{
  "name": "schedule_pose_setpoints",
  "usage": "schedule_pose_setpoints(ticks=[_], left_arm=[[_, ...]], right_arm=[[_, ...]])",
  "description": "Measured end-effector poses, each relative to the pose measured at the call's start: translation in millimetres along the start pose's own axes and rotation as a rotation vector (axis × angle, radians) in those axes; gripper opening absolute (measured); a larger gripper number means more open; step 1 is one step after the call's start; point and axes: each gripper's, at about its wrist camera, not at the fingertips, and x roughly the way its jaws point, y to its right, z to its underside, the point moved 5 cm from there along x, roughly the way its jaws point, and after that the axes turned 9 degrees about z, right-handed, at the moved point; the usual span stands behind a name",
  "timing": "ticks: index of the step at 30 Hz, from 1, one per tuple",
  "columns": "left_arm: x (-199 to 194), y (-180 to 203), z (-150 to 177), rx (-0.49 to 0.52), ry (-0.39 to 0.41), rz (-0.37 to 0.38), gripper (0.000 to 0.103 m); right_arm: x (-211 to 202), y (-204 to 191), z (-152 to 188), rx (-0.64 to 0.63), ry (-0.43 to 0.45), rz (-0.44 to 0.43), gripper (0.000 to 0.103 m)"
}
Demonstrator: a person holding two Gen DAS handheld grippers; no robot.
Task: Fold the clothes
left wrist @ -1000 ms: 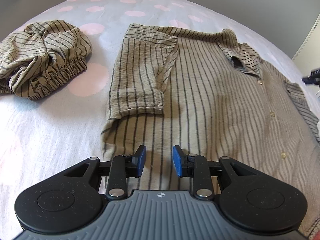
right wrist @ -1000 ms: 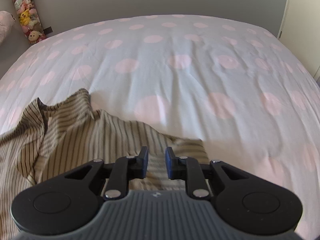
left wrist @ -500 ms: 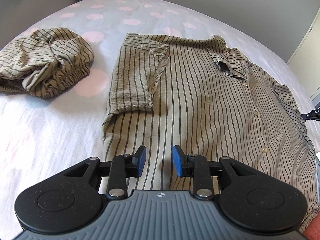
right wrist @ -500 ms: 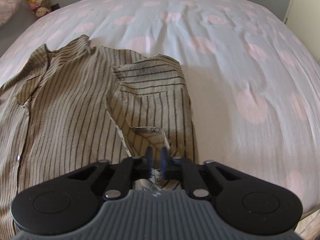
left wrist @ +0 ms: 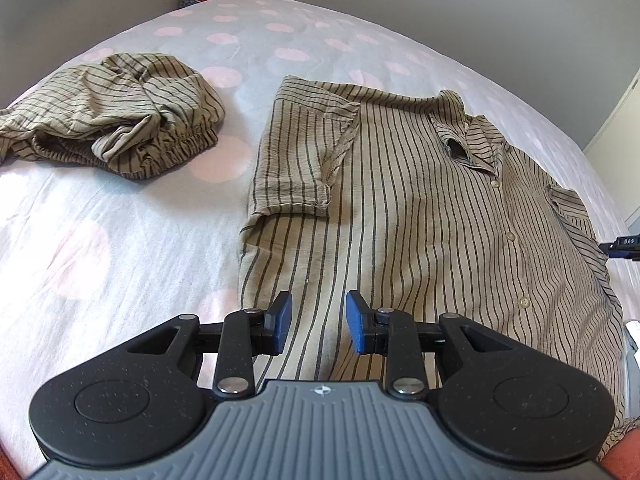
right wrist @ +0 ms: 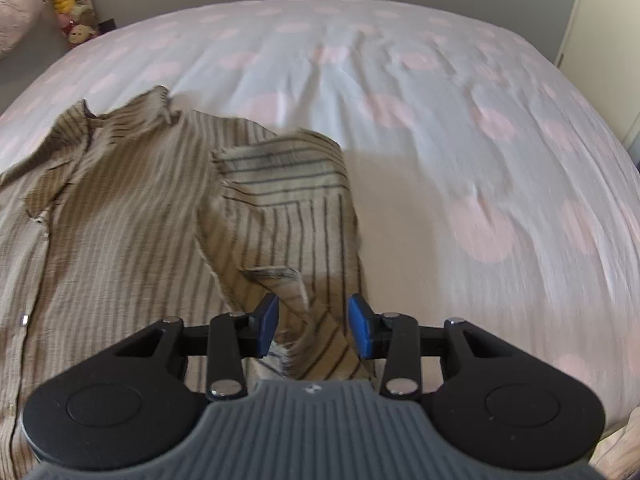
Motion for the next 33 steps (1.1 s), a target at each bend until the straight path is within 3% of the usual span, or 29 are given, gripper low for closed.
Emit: schedule_pose_setpoints(ticks=[1,2,3,9,15,20,23,28,33], left_arm=[[-1,-1,1,-0.005,0.000,-0.003,0.026],[-2,-2,2,-0.009,0.000,-0.004,0.026],[-1,-2,3,-0.011,-0.001,-0.003,0.026],[1,-2,8,-0.021,-0.007,0.005,0.026],[2,-1,13,-0.031,-0.012,0.011,0.026],[0,-6,9,-0.040,-0.003,-0.001,0.026],[5,-7,6,-0.025,-0.008,-0.009,0.027],[14,-5,0,-0.007,-0.013,-0.024,0.027],[21,-5,-4,-0.001,-0.015,-0.036,0.027]], right_arm=[[-1,-1,2,0.002,0.004,-0.007,0.030],[-1,-1,3,0.003,0.009,-0.013,0.008],[-2,-2,5,0.005,0.013,-0.020,0.002],[-25,-24,13,-0.072,0.036,-0.119,0.002],[-4,-55,35,-0.165,-0.060,-0.153,0.002],[8,-50,39,-0.118,-0.104,-0.181,0.018],[-8,-44,22,-0.093,-0.041,-0.197,0.031],[-11,-31,-22,-0.053,0.078,-0.120,0.030],[33,-5,-62,0.057,0.099,-0.043,0.031]])
